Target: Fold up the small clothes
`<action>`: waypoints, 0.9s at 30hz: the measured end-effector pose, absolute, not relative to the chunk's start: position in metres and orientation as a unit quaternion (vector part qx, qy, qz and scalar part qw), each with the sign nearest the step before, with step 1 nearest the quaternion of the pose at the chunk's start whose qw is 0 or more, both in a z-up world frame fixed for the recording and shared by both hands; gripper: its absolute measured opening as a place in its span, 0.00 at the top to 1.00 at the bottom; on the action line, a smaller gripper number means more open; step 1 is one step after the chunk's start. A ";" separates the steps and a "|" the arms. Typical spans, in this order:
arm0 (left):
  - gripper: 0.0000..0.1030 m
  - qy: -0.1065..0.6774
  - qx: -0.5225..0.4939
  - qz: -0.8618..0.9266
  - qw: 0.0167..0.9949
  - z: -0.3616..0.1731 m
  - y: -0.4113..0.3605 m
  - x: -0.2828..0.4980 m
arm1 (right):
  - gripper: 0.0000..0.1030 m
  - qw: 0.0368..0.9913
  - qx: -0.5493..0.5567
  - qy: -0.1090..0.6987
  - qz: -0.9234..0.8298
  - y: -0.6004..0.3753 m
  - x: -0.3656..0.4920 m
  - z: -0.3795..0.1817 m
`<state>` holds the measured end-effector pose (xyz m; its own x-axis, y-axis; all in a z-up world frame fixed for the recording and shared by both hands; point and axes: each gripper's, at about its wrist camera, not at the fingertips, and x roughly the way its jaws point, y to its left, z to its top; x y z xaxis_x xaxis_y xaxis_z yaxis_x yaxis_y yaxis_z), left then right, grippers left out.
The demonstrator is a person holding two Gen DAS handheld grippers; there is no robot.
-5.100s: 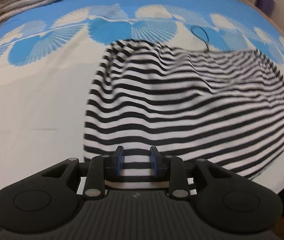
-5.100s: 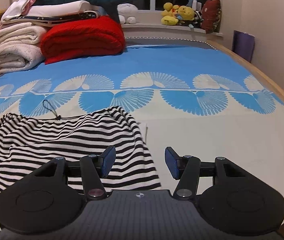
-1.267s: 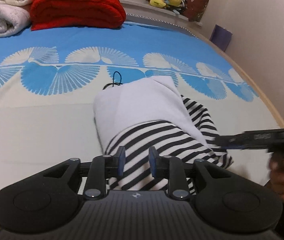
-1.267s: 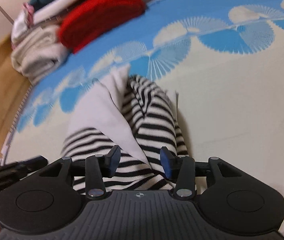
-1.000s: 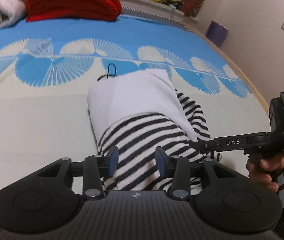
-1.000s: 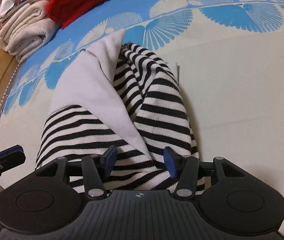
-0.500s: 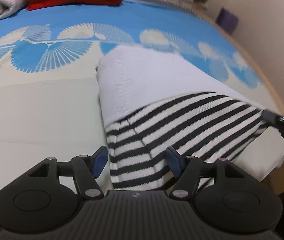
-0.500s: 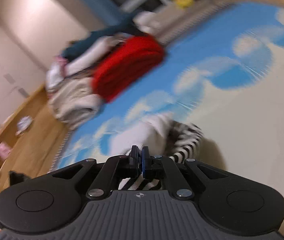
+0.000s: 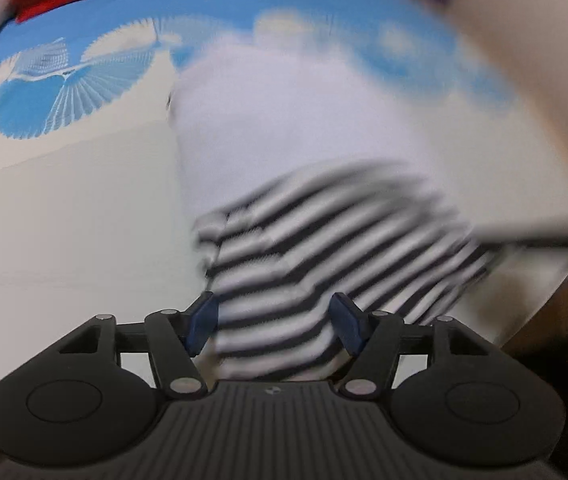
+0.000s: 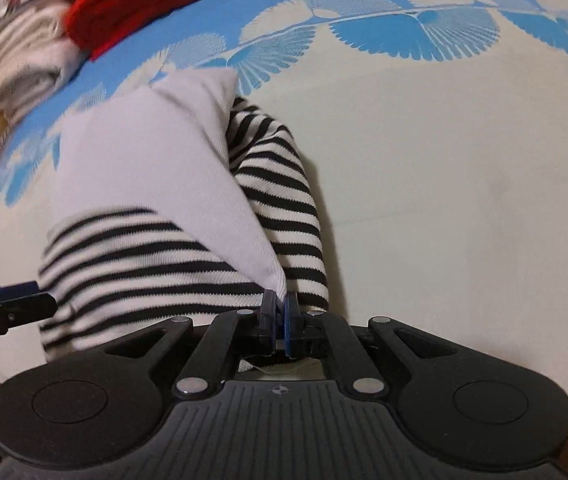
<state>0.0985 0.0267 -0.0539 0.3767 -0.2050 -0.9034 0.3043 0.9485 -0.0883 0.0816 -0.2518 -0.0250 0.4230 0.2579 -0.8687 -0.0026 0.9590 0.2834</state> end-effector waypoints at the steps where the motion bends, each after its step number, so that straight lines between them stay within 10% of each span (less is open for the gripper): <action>1: 0.32 0.543 0.061 -0.147 0.824 -0.061 0.026 0.099 | 0.97 0.830 0.120 0.538 0.084 -0.250 0.082 -0.026; 7: 0.32 0.545 0.012 -0.116 0.830 -0.054 0.049 0.105 | 0.91 0.872 0.160 0.440 0.143 -0.247 0.089 0.019; 11: 0.32 0.541 -0.001 -0.106 0.834 -0.052 0.055 0.107 | 0.56 0.883 0.216 0.391 0.143 -0.249 0.123 0.033; 23: 0.28 0.545 0.004 -0.110 0.831 -0.051 0.059 0.110 | 0.50 0.804 0.357 0.460 0.120 -0.222 0.248 -0.037; 25: 0.28 0.545 0.009 -0.110 0.831 -0.053 0.058 0.112 | 0.67 0.805 0.356 0.455 0.135 -0.218 0.254 -0.036; 26: 0.28 0.544 0.010 -0.110 0.832 -0.053 0.057 0.112 | 0.94 0.808 0.361 0.442 0.148 -0.220 0.255 -0.031; 27: 0.27 0.543 0.010 -0.110 0.832 -0.053 0.057 0.113 | 0.95 0.819 0.373 0.413 0.141 -0.228 0.251 -0.024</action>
<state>0.1133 0.0574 -0.0529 0.3863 -0.1730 -0.9060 0.1942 0.9755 -0.1035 0.2514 -0.2281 -0.0238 0.6196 0.5382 -0.5713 0.0768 0.6828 0.7266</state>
